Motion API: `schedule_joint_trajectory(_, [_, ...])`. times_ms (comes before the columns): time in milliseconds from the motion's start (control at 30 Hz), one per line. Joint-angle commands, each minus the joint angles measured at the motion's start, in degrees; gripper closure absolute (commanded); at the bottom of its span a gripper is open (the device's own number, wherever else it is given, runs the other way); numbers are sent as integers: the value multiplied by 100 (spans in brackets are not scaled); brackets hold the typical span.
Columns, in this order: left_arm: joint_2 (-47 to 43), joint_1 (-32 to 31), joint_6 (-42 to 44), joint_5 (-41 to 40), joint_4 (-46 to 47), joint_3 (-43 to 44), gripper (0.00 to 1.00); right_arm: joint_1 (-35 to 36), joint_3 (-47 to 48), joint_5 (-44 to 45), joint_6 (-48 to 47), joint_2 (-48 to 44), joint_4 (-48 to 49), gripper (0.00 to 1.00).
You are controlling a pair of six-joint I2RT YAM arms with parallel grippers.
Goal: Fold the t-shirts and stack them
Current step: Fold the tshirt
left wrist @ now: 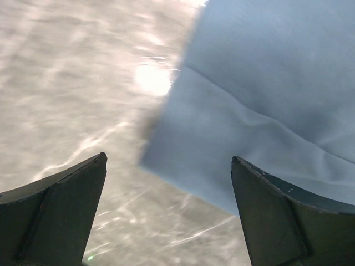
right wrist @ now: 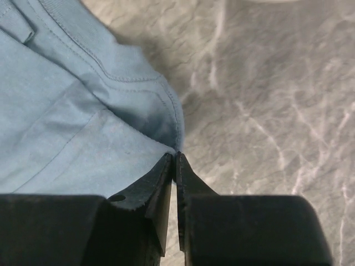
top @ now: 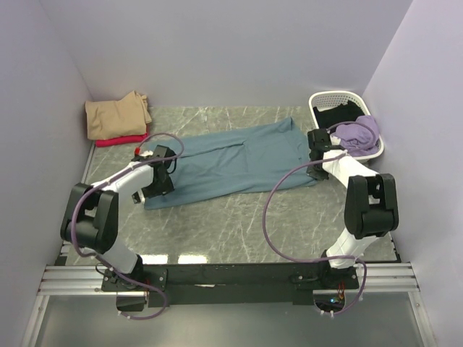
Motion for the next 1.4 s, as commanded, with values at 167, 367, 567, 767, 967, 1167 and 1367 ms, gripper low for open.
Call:
schedule_joint_trajectory(167, [-652, 17, -232, -871, -750, 528, 0, -102, 199, 129, 135, -800, -111, 43])
schedule_joint_trajectory(367, [-696, 25, 198, -748, -329, 861, 0, -111, 163, -539, 108, -1135, 117, 23])
schedule_joint_trajectory(567, [58, 17, 857, 262, 689, 1739, 1, -102, 506, -2102, 345, -319, 573, 22])
schedule_joint_trajectory(767, [1244, 8, 1165, 676, 911, 2839, 1, -85, 1138, -2552, 451, 533, 715, 22])
schedule_joint_trajectory(967, [1940, 8, 1201, 834, 1280, 2937, 0, -85, 1727, -2860, 469, 1307, 680, 22])
schedule_joint_trajectory(1167, [2196, 8, 1192, 773, 1308, 2788, 1, -93, 2114, -2825, 548, 1826, 539, 21])
schedule_joint_trajectory(1367, [2258, 8, 1008, 623, 1026, 2525, 1, -76, 2571, -2772, 566, 2248, 206, 21])
